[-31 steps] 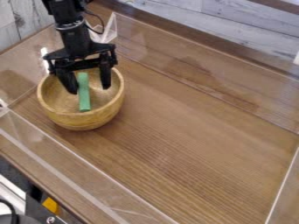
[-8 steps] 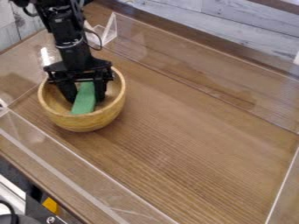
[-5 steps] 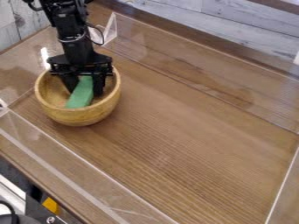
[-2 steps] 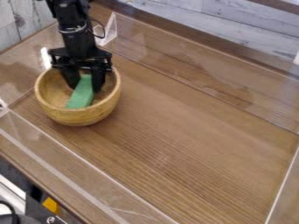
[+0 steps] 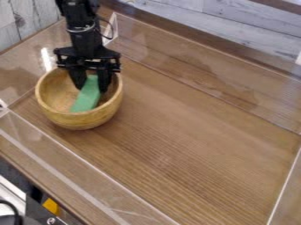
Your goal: Put the green block in the brown bowl
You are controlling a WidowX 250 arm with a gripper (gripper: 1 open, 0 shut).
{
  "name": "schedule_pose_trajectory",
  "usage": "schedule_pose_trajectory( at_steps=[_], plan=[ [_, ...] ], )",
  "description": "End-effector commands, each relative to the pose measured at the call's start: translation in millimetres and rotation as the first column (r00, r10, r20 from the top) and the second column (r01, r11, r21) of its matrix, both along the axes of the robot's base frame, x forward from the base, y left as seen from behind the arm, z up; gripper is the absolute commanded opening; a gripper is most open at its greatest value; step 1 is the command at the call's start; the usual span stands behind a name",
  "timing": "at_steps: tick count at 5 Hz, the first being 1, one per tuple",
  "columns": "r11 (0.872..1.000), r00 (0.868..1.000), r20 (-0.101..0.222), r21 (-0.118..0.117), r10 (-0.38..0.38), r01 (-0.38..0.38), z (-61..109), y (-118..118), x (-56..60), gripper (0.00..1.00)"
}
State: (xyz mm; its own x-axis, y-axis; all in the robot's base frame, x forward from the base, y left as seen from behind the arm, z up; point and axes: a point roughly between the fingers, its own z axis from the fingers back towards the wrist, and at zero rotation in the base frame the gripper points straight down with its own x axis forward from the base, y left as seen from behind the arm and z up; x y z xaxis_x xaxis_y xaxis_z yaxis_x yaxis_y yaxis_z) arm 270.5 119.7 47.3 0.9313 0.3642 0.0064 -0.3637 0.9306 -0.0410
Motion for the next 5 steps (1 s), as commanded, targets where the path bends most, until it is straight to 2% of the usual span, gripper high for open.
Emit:
schedule_pose_trajectory(
  at_steps=[1,3,5],
  plan=[
    [0.999,0.999,0.047,0.031,0.020,-0.021,19.2,-7.5,2.8,0.00],
    [0.996,0.996,0.047,0.041,-0.079,0.077,16.0,2.2,1.3,0.00],
    [0.996,0.996,0.044,0.046,-0.080,0.078,24.2,7.6,2.3,0.00]
  ],
)
